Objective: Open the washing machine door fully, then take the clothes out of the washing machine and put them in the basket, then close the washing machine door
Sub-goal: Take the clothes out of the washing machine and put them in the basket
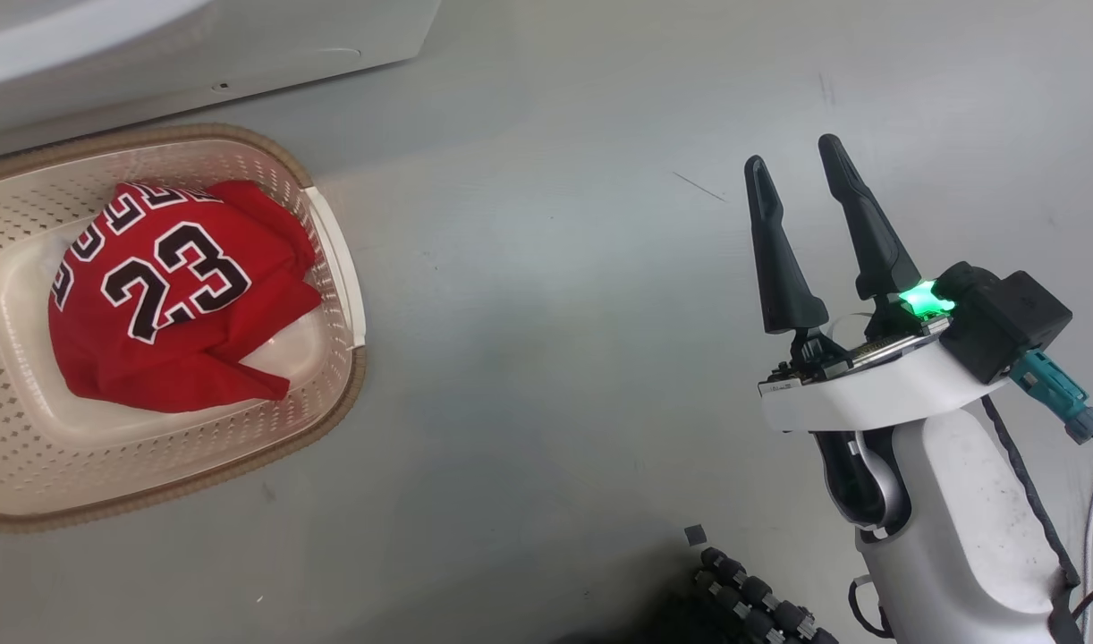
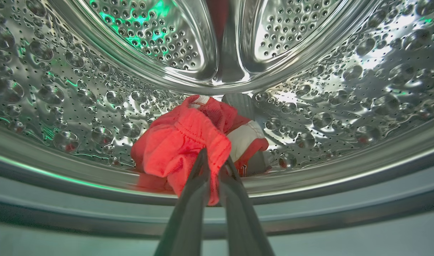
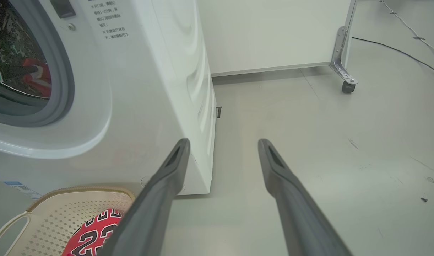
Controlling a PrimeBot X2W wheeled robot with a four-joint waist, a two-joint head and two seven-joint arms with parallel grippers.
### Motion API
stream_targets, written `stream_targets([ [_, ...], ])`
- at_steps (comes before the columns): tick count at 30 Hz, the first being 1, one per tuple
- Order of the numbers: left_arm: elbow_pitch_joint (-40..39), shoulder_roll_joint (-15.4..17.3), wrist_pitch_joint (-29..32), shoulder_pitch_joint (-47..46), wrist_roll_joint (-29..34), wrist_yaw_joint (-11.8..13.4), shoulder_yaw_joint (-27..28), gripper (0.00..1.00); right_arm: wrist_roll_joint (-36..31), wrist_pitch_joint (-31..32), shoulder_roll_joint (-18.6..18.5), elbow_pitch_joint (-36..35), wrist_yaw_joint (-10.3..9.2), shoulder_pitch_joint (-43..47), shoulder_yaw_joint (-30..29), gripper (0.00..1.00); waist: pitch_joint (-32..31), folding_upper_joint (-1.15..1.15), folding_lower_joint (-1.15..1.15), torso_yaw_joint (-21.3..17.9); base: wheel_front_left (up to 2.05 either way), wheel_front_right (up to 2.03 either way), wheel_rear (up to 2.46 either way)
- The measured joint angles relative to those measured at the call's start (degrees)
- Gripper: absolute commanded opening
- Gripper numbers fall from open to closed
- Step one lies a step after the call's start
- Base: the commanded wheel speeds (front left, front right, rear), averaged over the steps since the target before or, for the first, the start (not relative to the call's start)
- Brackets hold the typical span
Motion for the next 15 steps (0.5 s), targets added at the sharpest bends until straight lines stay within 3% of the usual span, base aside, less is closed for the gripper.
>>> stream_targets([
  [15,-5.5,-6.4,-18.3,13.4,-1.3,0.5,0.8,0.00,-3.9,0.0,-0.1,1.9,0.01,0.8,-0.3,1.00,-5.6,0.00,0.00,3.4,0.00,0.00,0.00],
])
